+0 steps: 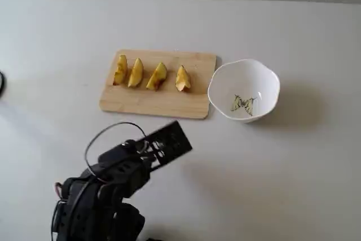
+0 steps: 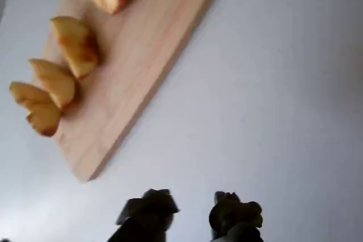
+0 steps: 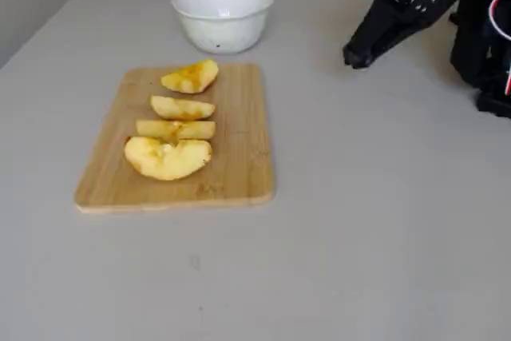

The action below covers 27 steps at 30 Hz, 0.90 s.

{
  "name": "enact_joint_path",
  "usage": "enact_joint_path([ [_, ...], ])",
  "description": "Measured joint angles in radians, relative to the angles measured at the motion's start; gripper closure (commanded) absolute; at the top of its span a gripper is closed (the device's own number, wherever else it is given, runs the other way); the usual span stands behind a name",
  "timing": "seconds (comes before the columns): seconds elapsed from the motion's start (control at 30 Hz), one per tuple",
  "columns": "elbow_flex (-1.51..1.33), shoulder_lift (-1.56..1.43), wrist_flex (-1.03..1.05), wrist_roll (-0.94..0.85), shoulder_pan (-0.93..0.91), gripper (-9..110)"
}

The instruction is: Pick up the second from the right apple slice from the cutting board and place it into the bowl

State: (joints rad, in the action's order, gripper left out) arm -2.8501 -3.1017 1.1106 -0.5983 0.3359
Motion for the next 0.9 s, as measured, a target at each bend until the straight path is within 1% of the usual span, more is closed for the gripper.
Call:
enact_joint_path([
  [0.07,0.155,0.206,0.000,-0.069,0.009,82],
  [0.2,0.514,0.644,0.043,-0.186,0.011,77],
  [0.4,1.058,1.215,0.158,-0.265,0.006,71],
  [0.73,1.684,1.829,0.264,-0.278,-0.006,60],
  [0.9,1.960,2.079,0.331,-0.281,-0.017,60],
])
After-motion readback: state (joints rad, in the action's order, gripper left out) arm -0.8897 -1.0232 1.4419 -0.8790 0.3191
